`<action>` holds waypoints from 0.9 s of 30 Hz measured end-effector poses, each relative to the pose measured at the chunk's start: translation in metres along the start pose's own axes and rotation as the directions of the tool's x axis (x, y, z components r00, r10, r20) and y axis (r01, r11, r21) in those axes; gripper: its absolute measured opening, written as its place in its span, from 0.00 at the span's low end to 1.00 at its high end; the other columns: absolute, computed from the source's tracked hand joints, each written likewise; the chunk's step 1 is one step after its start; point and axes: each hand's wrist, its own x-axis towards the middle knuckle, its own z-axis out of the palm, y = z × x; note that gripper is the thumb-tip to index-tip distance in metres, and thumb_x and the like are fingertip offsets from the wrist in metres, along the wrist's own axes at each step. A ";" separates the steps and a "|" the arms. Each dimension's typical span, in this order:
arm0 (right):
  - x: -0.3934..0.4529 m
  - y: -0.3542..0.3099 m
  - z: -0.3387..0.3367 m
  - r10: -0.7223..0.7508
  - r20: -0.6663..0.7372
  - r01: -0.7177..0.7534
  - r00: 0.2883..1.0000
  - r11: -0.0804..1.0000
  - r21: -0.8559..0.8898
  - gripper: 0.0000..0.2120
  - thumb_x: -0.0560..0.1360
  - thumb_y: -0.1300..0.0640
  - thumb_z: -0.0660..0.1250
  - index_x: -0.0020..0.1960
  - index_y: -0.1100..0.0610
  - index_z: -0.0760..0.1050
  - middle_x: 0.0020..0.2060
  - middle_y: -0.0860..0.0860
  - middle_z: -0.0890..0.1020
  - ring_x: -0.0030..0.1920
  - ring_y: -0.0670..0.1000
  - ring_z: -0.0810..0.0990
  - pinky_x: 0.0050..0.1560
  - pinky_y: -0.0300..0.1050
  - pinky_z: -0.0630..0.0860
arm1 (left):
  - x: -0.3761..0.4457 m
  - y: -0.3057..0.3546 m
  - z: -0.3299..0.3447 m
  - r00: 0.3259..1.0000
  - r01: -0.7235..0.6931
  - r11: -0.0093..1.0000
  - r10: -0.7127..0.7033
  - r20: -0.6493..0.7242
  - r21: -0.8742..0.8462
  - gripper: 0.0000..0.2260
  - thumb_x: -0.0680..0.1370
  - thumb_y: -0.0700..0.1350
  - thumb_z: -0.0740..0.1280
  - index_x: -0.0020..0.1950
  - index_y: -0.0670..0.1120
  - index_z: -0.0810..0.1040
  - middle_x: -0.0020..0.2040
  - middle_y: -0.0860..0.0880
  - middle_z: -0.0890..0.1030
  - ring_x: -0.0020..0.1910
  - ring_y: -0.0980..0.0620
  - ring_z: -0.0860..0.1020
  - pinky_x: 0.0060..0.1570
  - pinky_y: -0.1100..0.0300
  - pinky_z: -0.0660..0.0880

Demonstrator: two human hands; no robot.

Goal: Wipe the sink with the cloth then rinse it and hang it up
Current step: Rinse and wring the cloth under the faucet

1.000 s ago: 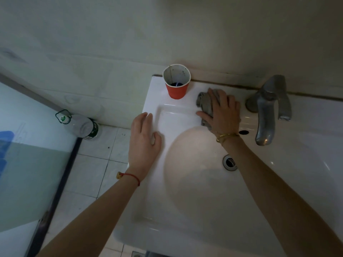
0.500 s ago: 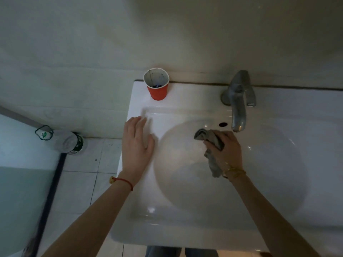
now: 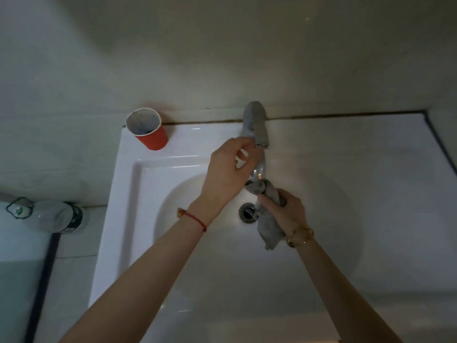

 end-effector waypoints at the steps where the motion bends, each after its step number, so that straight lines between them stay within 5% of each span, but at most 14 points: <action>1: 0.004 0.000 0.000 -0.013 0.005 0.013 1.000 1.000 -0.001 0.11 0.71 0.47 0.74 0.37 0.53 0.77 0.32 0.49 0.81 0.35 0.46 0.78 0.37 0.39 0.73 | 0.005 0.004 0.007 1.000 0.014 1.000 -0.014 -0.003 -0.014 0.12 0.79 0.51 0.66 0.49 0.43 0.80 0.45 0.49 0.82 0.41 0.55 0.78 0.40 0.68 0.73; 6: 0.021 -0.007 0.000 -0.067 0.049 0.066 0.997 0.998 0.020 0.13 0.71 0.48 0.73 0.35 0.52 0.74 0.30 0.47 0.78 0.33 0.44 0.75 0.37 0.40 0.71 | 0.009 0.014 0.019 0.994 0.105 0.992 -0.106 -0.004 -0.063 0.11 0.80 0.46 0.67 0.41 0.41 0.74 0.37 0.45 0.78 0.37 0.53 0.74 0.37 0.69 0.69; 11: 0.026 -0.010 -0.001 -0.097 0.103 0.089 0.990 0.993 0.074 0.14 0.71 0.48 0.73 0.33 0.50 0.72 0.29 0.46 0.77 0.30 0.40 0.73 0.33 0.34 0.69 | 0.011 0.018 0.018 0.995 0.099 0.994 -0.101 -0.021 -0.054 0.19 0.79 0.52 0.64 0.43 0.35 0.74 0.38 0.38 0.77 0.36 0.46 0.74 0.37 0.57 0.70; 17: 0.028 -0.009 0.004 -0.121 0.140 0.112 0.983 0.991 0.075 0.13 0.71 0.48 0.73 0.34 0.52 0.74 0.29 0.46 0.77 0.30 0.42 0.74 0.35 0.36 0.70 | 0.012 0.023 0.025 0.985 0.124 0.989 -0.133 -0.111 -0.085 0.20 0.79 0.52 0.64 0.42 0.34 0.71 0.36 0.37 0.74 0.35 0.44 0.71 0.35 0.57 0.68; 22: 0.027 -0.008 0.010 -0.118 0.134 0.108 0.984 0.991 0.081 0.12 0.71 0.48 0.73 0.36 0.53 0.76 0.29 0.46 0.79 0.31 0.41 0.75 0.36 0.38 0.72 | 0.017 0.027 0.022 0.981 0.132 0.985 -0.145 -0.127 -0.107 0.17 0.81 0.47 0.65 0.40 0.36 0.71 0.34 0.39 0.72 0.32 0.56 0.66 0.34 0.66 0.65; 27: 0.028 -0.009 0.017 -0.091 0.112 0.078 0.990 0.990 0.115 0.14 0.70 0.48 0.74 0.32 0.50 0.73 0.25 0.42 0.77 0.28 0.38 0.73 0.33 0.32 0.70 | 0.021 0.028 0.019 0.983 0.131 0.984 -0.145 -0.116 -0.123 0.15 0.81 0.44 0.66 0.39 0.36 0.71 0.32 0.48 0.69 0.30 0.59 0.66 0.33 0.71 0.64</action>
